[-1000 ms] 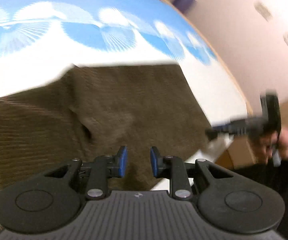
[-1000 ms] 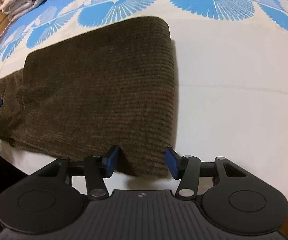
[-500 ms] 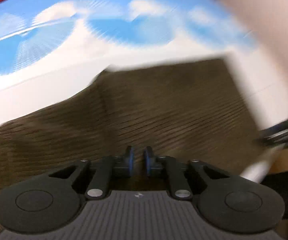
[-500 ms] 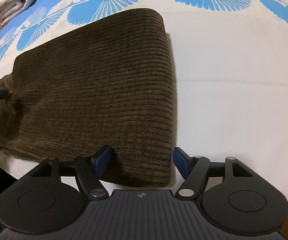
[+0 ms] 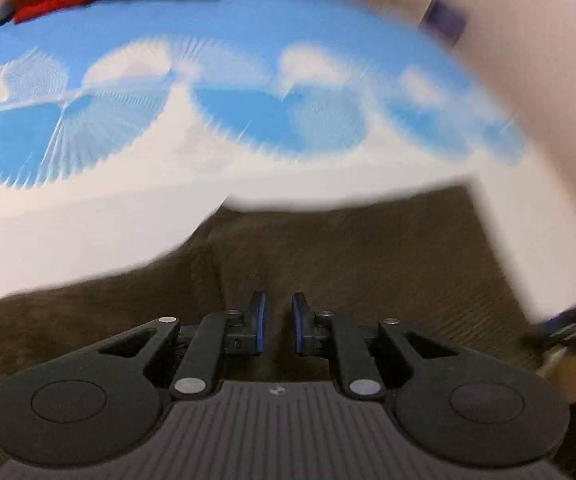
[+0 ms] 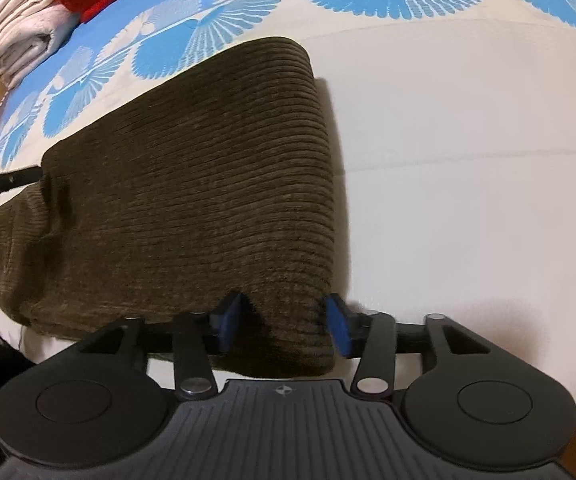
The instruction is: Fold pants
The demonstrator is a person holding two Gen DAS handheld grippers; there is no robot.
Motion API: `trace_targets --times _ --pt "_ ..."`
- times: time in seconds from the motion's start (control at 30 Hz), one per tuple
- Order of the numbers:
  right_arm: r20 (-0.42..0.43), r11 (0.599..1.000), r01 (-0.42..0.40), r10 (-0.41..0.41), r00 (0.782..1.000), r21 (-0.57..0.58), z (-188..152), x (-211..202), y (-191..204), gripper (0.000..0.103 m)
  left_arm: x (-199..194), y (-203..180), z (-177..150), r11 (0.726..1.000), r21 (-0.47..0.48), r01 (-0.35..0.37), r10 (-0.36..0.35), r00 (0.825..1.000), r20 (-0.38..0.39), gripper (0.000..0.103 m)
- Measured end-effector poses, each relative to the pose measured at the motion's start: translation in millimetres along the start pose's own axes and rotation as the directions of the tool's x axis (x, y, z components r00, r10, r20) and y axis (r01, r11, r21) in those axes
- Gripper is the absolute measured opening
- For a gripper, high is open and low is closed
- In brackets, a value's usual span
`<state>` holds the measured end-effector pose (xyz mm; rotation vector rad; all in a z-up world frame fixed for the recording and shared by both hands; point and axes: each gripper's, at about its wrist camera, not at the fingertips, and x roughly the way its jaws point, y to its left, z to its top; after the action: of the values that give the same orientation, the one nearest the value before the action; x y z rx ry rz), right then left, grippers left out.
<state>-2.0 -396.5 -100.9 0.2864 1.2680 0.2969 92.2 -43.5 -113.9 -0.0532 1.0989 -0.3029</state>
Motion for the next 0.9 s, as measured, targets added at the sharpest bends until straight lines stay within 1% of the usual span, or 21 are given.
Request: trace_targets --times 0.03,0.07,0.1,0.13,0.17,0.2,0.23,0.37,0.4,0.43,0.47,0.5,0.53,0.6,0.63,0.67,0.7,0.73,0.77,0.83,0.9 --pt "-0.004 1.0 0.015 -0.015 1.0 -0.007 0.7 1.9 1.8 0.064 9.2 1.5 -2.3 0.999 -0.005 -0.041 0.041 0.998 -0.041 0.014" --pt "-0.008 0.999 0.03 -0.03 1.0 -0.012 1.2 3.6 3.8 0.065 12.5 3.4 -1.5 0.998 -0.027 -0.055 0.054 0.997 -0.051 0.015" --pt "-0.012 0.999 0.039 -0.039 0.999 -0.014 1.9 5.6 5.1 0.068 10.7 4.4 0.6 0.997 -0.054 -0.055 0.053 0.998 -0.041 0.015" --pt "-0.018 0.999 0.042 -0.042 0.999 -0.014 2.5 7.5 6.2 0.069 7.2 5.7 2.1 0.995 -0.083 -0.048 0.046 0.999 -0.025 0.018" --pt "-0.024 0.999 0.043 -0.043 0.999 -0.016 3.8 10.4 8.0 0.069 2.7 6.6 2.3 0.993 -0.108 -0.037 0.036 0.999 -0.008 0.024" --pt "-0.028 0.999 0.045 -0.045 0.999 -0.021 6.6 15.0 12.5 0.069 -1.4 6.4 3.0 0.992 -0.122 -0.025 0.027 1.0 0.009 0.026" --pt "-0.03 0.999 0.046 -0.046 0.998 -0.028 7.2 16.9 14.9 0.07 -4.5 6.5 3.8 0.992 -0.124 -0.015 0.018 1.0 0.023 0.031" --pt "-0.041 0.998 0.051 -0.052 0.998 -0.035 8.1 26.2 23.4 0.069 -16.8 -0.1 2.3 0.995 -0.098 0.023 -0.017 0.998 0.061 0.035" --pt "-0.036 0.998 0.06 -0.061 0.997 -0.035 8.3 27.0 25.0 0.066 -22.6 0.2 -1.8 0.995 -0.094 0.035 -0.028 0.997 0.071 0.037" --pt "-0.031 0.997 0.064 -0.065 0.997 -0.032 8.0 27.4 26.4 0.057 -26.7 0.0 -2.4 0.994 -0.092 0.051 -0.043 0.996 0.084 0.041" --pt "-0.024 0.997 0.064 -0.065 0.998 -0.035 8.1 26.9 28.4 0.053 -22.9 3.4 -0.6 0.994 -0.091 0.066 -0.057 0.994 0.097 0.047" --pt "-0.012 0.997 0.068 -0.069 0.998 -0.046 8.0 25.1 31.5 0.043 -26.5 3.0 -0.8 0.993 -0.087 0.077 -0.067 0.991 0.114 0.05" --pt "0.004 0.996 0.069 -0.069 0.998 -0.057 7.8 22.1 34.4 0.03 -31.6 2.0 -1.2 0.993 -0.08 0.084 -0.073 0.988 0.137 0.055" --pt "0.058 0.995 0.058 -0.054 0.997 -0.082 8.8 10.7 43.8 0.022 -43.3 -0.5 -2.7 0.992 -0.063 0.106 -0.094 0.98 0.174 0.065" --pt "0.108 0.991 0.059 -0.046 0.993 -0.118 8.3 1.2 53.5 0.021 -48.6 -2.3 -3.4 0.99 -0.055 0.13 -0.118 0.975 0.19 0.072" --pt "0.162 0.985 0.053 -0.026 0.987 -0.165 6.8 -8.4 64.5 0.02 -53.1 -4.3 -3.8 0.984 -0.05 0.17 -0.157 0.967 0.201 0.077" --pt "0.228 0.972 0.04 0.015 0.974 -0.232 3.2 -20.1 79.5 0.019 -56.1 -6.0 -4.2 0.974 -0.048 0.219 -0.205 0.957 0.206 0.079" --pt "0.277 0.952 0.033 0.056 0.959 -0.305 -1.8 -29.1 94.0 0.019 -58.8 -7.1 -4.3 0.958 -0.055 0.282 -0.265 0.941 0.209 0.083" --pt "0.32 0.917 0.026 0.112 0.941 -0.397 -9.7 -38.0 112.3 0.019 -60.7 -7.5 -4.4 0.937 -0.066 0.342 -0.321 0.922 0.215 0.084" --pt "0.355 0.832 0.027 0.207 0.911 -0.554 -27.3 -46.5 145.4 0.019 -64.8 -9.7 -4.0 0.891 -0.089 0.445 -0.417 0.879 0.23 0.084" --pt "0.359 0.764 0.036 0.26 0.896 -0.644 -40.1 -45.9 170.5 0.019 -66.8 -13.4 -2.8 0.857 -0.092 0.508 -0.477 0.847 0.236 0.085"
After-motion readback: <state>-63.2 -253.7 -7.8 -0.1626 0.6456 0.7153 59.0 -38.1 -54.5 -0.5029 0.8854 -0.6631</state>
